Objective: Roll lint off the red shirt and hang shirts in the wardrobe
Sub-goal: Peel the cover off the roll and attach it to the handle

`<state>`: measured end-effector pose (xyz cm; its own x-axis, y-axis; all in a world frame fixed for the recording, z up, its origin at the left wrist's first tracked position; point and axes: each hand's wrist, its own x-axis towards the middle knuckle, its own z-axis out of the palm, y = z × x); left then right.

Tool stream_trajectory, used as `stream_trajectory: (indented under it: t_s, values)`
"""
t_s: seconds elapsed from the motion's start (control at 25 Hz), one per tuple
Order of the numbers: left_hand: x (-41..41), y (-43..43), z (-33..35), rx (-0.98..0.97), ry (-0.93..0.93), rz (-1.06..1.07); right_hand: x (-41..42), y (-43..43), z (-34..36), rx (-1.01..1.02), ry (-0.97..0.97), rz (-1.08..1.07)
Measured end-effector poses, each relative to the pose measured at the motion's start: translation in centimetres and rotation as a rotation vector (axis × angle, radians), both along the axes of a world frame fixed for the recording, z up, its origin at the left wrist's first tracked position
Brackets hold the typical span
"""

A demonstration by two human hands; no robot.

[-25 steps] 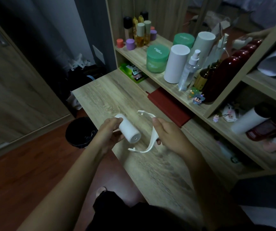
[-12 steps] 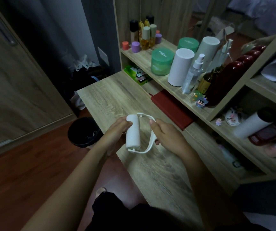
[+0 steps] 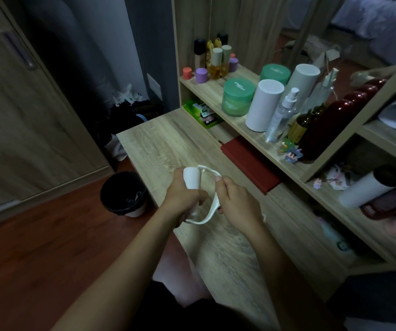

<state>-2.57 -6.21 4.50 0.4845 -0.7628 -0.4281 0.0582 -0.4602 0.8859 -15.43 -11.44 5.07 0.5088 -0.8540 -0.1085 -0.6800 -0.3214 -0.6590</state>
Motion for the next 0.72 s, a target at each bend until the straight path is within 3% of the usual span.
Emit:
stream_trajectory:
  t_s: [0.48,0.72]
  values:
    - [0.0,0.8,1.5,-0.019,-0.365,-0.163,1.4,1.3,0.0,-0.032,-0.01,-0.16]
    - [0.2,0.3,1.1,0.004,-0.478,-0.158,1.6,0.7,0.5,-0.01,-0.017,-0.102]
